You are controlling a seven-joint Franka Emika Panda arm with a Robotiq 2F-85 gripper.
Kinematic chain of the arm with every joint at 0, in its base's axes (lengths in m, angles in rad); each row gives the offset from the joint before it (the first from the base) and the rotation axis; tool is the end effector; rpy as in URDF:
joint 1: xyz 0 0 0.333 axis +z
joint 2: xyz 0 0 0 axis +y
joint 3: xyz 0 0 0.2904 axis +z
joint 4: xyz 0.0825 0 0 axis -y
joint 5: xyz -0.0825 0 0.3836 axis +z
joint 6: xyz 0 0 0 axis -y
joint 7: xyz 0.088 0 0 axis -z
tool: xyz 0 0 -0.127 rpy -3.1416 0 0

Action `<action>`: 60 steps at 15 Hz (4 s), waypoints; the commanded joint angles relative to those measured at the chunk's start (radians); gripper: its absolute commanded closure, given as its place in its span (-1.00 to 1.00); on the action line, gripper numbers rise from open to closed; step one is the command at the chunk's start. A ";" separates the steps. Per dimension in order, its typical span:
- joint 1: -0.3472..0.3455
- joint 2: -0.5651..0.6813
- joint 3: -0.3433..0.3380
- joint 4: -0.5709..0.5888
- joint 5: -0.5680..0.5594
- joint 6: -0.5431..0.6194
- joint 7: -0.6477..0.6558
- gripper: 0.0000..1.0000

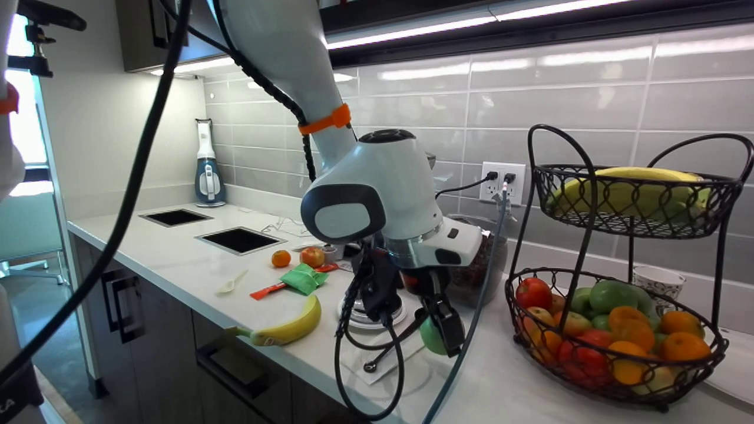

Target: Put the apple on the bottom rack

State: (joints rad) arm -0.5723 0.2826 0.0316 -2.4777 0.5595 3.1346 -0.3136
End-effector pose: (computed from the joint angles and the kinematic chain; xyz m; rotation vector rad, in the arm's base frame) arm 0.4014 -0.2940 0.1722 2.8111 -1.1700 0.5750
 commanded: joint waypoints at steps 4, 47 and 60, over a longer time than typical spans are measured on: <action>-0.051 -0.175 -0.034 -0.034 -0.037 -0.343 0.006 -0.06; 0.027 0.116 0.046 0.332 0.305 0.275 -0.262 -0.06; -0.014 0.287 0.060 0.486 0.301 0.325 -0.227 -0.06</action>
State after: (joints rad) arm -0.5729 0.5219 0.0765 -2.0314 0.8655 3.4130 -0.5595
